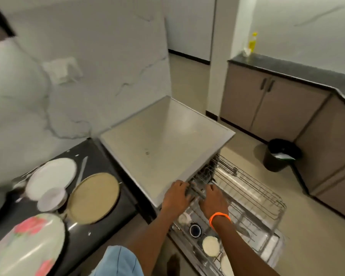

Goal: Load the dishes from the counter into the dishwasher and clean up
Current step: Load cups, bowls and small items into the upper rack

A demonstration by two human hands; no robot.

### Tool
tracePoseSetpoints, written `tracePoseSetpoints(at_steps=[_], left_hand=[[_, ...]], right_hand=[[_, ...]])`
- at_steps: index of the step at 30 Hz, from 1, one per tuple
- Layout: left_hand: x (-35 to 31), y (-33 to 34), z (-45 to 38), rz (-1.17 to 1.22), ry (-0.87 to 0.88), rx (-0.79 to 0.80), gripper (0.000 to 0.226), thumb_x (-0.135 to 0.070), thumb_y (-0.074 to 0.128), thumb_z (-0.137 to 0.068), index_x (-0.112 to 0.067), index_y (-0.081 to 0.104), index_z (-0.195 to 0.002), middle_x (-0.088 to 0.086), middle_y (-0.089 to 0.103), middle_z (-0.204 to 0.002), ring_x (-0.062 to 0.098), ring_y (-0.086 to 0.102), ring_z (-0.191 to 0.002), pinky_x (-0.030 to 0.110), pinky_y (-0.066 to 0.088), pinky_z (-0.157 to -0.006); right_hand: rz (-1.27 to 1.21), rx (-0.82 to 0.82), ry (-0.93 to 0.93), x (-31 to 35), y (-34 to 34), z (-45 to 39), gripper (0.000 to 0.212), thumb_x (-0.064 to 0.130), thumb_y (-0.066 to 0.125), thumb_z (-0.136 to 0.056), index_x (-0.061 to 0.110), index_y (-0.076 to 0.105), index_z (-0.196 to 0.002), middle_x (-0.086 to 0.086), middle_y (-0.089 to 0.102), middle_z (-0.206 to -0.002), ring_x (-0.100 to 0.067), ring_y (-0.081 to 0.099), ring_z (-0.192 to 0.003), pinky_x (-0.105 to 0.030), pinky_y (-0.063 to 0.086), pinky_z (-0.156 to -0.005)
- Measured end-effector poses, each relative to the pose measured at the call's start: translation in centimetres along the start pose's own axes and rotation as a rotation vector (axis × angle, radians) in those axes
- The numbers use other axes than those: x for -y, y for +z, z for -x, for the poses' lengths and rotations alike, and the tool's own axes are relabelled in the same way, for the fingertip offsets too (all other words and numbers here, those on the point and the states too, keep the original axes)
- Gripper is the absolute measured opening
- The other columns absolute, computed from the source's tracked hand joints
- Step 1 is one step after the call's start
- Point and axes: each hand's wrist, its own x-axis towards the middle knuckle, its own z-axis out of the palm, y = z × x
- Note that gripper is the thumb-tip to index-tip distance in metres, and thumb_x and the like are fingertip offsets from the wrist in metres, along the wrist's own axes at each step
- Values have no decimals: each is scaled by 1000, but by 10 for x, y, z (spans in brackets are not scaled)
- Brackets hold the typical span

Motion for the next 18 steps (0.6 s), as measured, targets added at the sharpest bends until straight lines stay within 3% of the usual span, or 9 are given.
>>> tracePoseSetpoints(at_steps=[5, 7, 12, 18], left_hand=[[49, -41, 70, 7, -200, -138, 49, -32, 57, -97, -24, 49, -144, -3, 45, -145, 19, 46, -133, 38, 45, -106], [70, -61, 102, 32, -280, -215, 50, -32, 57, -96, -23, 50, -144, -3, 45, -144, 19, 47, -132, 37, 45, -106], [128, -105, 186, 75, -495, -376, 48, -31, 60, -93, -23, 53, -141, 0, 49, -140, 22, 49, -129, 38, 46, -102], [198, -148, 296, 83, -665, -567, 48, -30, 63, -91, -22, 55, -138, 1, 51, -138, 21, 49, -129, 37, 47, -102]], right_hand=[[45, 91, -240, 67, 8, 26, 58, 30, 64, -92, 18, 40, -145, -9, 43, -142, -29, 41, -131, -39, 48, -99], [68, 115, -346, 103, 15, 38, 56, 27, 61, -92, 18, 41, -144, -8, 44, -140, -28, 42, -129, -39, 49, -96], [87, 145, -597, 199, 41, 78, 57, 38, 61, -90, 19, 44, -141, -5, 45, -138, -27, 44, -128, -40, 50, -95], [82, 169, -791, 309, 75, 144, 54, 33, 64, -87, 19, 49, -137, -6, 48, -135, -29, 47, -124, -41, 51, -88]])
